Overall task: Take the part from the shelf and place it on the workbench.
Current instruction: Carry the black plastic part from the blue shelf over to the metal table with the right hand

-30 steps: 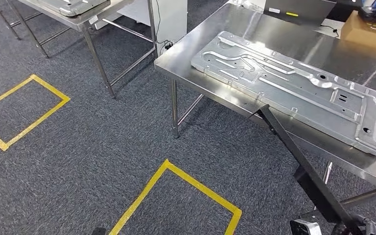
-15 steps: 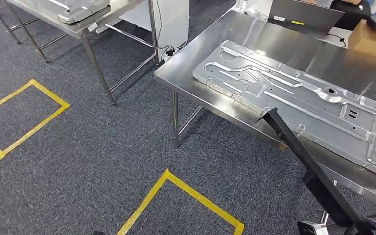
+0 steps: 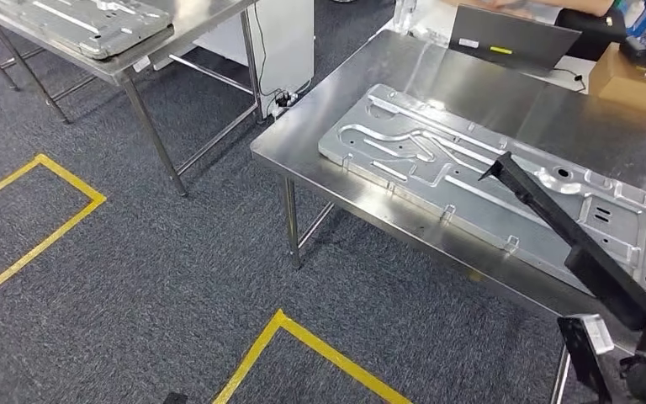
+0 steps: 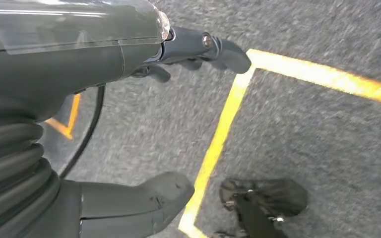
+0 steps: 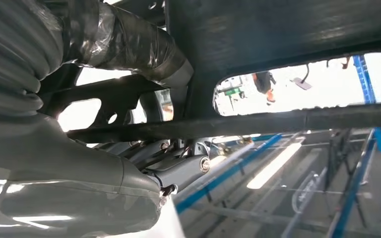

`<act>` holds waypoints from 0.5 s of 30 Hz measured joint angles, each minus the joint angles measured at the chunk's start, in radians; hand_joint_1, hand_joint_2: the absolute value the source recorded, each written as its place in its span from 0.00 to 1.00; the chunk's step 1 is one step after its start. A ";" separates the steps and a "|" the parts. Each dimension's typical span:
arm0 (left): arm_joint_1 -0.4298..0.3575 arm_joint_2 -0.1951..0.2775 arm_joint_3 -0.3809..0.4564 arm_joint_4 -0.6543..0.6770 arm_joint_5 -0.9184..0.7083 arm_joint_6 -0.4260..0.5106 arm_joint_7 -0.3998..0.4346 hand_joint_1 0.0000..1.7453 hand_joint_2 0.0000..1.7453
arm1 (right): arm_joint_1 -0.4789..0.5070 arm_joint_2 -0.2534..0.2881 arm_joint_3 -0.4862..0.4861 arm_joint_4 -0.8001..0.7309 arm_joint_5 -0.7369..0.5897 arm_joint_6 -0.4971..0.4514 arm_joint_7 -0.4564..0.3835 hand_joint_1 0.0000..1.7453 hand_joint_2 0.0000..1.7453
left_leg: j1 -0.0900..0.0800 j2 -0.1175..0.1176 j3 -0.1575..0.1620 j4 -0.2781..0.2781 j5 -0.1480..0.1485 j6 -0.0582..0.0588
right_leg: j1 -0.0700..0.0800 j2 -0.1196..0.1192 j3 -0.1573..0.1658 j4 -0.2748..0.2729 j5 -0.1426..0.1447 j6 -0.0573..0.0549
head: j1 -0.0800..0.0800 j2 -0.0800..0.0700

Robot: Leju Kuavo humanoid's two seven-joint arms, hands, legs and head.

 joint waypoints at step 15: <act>-0.001 -0.004 -0.010 0.000 -0.045 -0.013 -0.018 0.00 1.00 | -0.217 -0.233 0.126 0.336 0.158 -0.010 0.056 1.00 1.00 | 0.006 -0.010 0.122 -0.048 -0.058 0.010 | -0.008 -0.015 -0.142 0.009 0.113 0.021 | 0.003 0.000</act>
